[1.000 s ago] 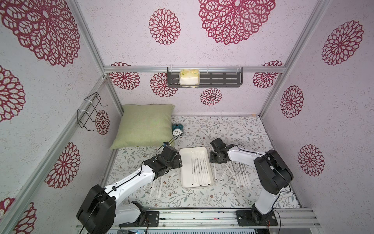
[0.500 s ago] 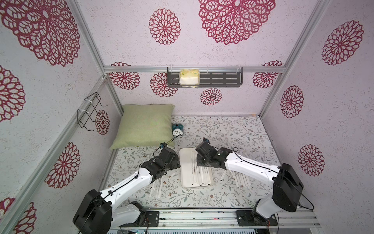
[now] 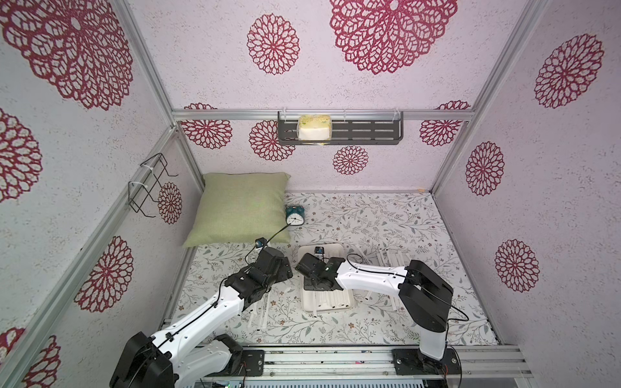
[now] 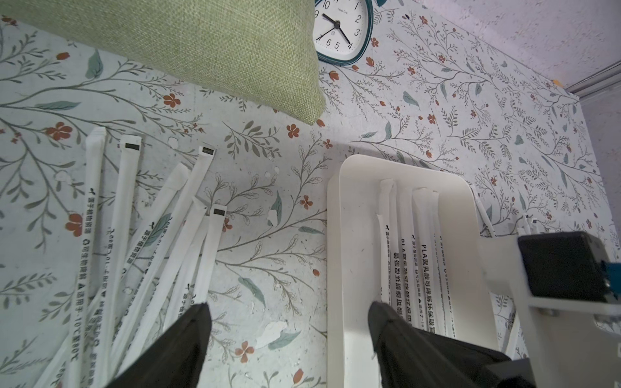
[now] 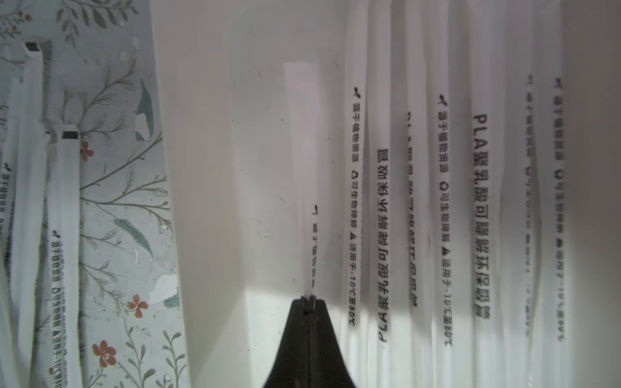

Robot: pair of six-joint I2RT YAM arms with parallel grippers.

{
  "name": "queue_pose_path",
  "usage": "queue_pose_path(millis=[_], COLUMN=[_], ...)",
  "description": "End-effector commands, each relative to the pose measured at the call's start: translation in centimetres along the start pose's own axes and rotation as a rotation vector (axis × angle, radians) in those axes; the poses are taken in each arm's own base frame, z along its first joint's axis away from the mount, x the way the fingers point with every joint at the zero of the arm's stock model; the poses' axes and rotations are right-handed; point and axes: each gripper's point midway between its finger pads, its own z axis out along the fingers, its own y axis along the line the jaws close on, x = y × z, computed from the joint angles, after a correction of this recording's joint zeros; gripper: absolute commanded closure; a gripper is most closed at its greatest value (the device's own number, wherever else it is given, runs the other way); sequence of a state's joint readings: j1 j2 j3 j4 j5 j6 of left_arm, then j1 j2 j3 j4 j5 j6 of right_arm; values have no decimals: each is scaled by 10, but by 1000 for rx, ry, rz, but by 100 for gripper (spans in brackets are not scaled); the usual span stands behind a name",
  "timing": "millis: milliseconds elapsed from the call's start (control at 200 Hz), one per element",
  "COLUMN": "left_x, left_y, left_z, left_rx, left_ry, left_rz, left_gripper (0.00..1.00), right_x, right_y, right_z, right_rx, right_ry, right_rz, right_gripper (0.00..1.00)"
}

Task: Put the straws into the storage box
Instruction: Place the straw in the storage box.

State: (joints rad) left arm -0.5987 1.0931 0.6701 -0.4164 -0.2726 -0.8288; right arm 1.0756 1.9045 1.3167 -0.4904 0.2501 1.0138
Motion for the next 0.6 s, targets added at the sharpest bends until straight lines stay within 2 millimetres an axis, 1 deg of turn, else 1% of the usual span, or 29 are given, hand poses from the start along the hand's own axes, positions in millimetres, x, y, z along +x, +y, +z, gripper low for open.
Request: queue_pose_path(millis=[0,150,260,380,460,540,595], left_x=[2,2,4,5,5,5,5], left_y=[3,4,2,0,0,2,2], left_z=[1,4,7,10,9,8,8], left_rx=[-3,-6,1,9,7,5,8], left_ry=[7,11,18,27,31,30,27], left_rz=[-5,1,-1,-5,-1,-1,-2], left_gripper=[19,19,19,19,19,19,19], right_x=[-24,-33,-37,-41,-45,-49,-52], right_y=[7,6,1,3,12,20,21], right_z=[-6,-8,-3,-2,-15,-37,-51], right_rx=[-15,-15,1,-8,-53,-100,-121], right_ry=[-60,-75,-79,-81,-77,-85,-94], right_rz=[12,0,-7,-16,0,18,28], right_gripper=[99,99,99,100,100,100,100])
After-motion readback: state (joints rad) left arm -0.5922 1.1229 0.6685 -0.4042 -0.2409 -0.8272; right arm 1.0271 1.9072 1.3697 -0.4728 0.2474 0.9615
